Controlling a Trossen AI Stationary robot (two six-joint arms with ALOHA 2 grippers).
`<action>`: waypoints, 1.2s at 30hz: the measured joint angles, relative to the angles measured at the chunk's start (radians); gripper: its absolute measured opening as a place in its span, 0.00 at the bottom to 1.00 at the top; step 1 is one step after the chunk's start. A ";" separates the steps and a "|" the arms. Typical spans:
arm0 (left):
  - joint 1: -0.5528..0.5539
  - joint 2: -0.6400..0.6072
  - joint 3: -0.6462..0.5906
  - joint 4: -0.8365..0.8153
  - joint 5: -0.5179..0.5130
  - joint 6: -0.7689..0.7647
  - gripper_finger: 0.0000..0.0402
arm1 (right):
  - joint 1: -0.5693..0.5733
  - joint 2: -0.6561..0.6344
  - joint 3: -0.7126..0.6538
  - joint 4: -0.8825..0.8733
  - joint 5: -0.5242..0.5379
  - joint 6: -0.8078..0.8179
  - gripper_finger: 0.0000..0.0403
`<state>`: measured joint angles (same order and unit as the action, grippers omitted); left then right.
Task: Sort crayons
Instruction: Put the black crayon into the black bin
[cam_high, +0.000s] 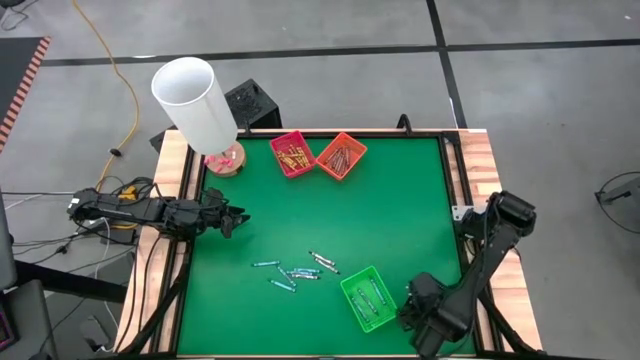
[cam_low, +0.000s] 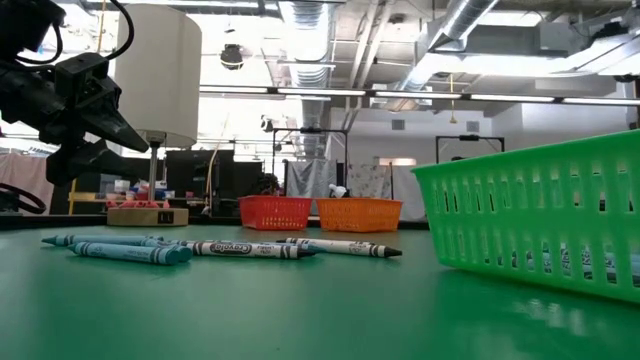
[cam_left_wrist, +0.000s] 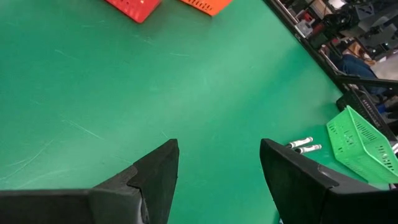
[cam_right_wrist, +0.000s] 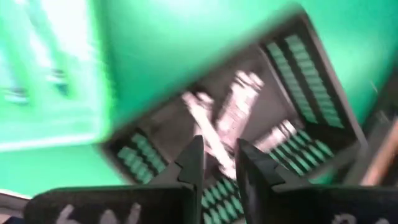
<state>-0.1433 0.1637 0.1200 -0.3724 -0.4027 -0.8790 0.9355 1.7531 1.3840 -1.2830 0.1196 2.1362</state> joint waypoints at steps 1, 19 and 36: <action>0.000 0.000 0.000 0.000 0.000 0.000 0.54 | -0.016 0.000 0.013 0.001 0.023 -0.037 0.22; 0.000 0.000 0.000 0.000 0.000 0.000 0.54 | -0.457 0.000 0.133 0.261 0.222 -1.144 0.22; 0.000 0.000 0.000 0.000 0.000 0.000 0.54 | -0.690 0.002 0.133 0.543 0.088 -1.609 0.30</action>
<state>-0.1435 0.1637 0.1200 -0.3724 -0.4026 -0.8790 0.2456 1.7550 1.5173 -0.7396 0.2075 0.5275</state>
